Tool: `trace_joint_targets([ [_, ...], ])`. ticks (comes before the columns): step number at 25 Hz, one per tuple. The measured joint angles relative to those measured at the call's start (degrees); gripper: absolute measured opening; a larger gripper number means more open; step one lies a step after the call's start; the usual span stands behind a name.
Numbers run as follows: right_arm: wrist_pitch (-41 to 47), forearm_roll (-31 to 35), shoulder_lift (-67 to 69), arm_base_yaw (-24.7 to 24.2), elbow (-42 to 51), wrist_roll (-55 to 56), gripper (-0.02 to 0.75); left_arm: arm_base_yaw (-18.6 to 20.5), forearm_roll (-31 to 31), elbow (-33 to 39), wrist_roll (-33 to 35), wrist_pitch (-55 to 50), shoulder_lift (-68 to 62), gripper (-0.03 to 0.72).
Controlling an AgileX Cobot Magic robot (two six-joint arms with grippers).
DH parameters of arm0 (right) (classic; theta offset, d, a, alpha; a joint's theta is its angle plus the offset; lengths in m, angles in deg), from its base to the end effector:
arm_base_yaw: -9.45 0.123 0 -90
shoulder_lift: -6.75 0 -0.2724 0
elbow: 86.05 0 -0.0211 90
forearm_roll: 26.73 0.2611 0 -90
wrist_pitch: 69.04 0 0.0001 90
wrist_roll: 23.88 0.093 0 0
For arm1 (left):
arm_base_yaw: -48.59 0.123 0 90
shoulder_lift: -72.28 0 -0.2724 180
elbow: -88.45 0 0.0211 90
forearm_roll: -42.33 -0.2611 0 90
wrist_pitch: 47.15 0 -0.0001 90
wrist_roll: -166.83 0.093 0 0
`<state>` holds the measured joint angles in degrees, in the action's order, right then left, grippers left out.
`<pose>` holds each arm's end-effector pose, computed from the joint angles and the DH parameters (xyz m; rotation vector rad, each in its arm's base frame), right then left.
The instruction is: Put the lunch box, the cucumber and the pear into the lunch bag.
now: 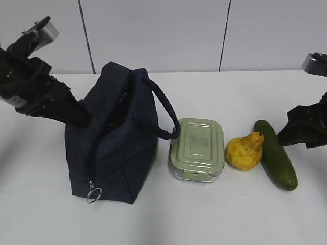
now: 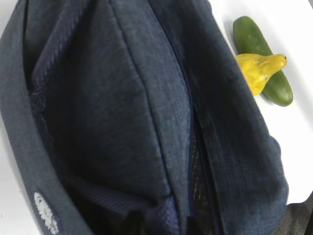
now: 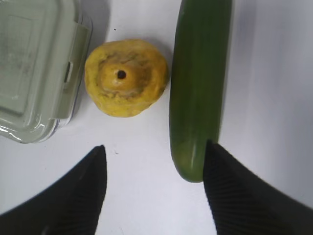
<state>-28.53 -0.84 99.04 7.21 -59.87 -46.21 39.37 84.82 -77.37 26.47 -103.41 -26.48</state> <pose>0.2874 0.0152 0.2078 -0.0789 2.6907 0.3678 0.3030 -0.1021 0.2372 0.6460 2.6049 -0.8098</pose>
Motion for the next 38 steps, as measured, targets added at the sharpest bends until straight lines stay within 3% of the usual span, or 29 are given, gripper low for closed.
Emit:
trace_joint_targets([
  [2,-0.4,0.0,0.0,0.0,0.0,-0.1,0.484,0.0,-0.7,0.0,-0.1,0.2,0.0,0.052],
  [5,-0.6,0.0,0.1,0.0,0.0,-0.1,0.484,0.0,-1.5,0.0,-0.1,0.4,0.0,0.020],
  [13,0.8,0.0,5.9,0.0,-3.3,-0.1,0.484,0.0,-1.6,0.0,-0.1,0.6,0.0,0.014],
  [25,2.1,-0.8,18.4,-0.1,-15.6,0.0,0.484,0.0,-1.8,0.0,-0.1,1.1,0.0,0.014],
  [38,4.3,-5.4,20.2,-2.7,-16.0,0.2,0.484,0.0,-1.9,-0.3,-0.1,1.5,0.0,0.014],
])
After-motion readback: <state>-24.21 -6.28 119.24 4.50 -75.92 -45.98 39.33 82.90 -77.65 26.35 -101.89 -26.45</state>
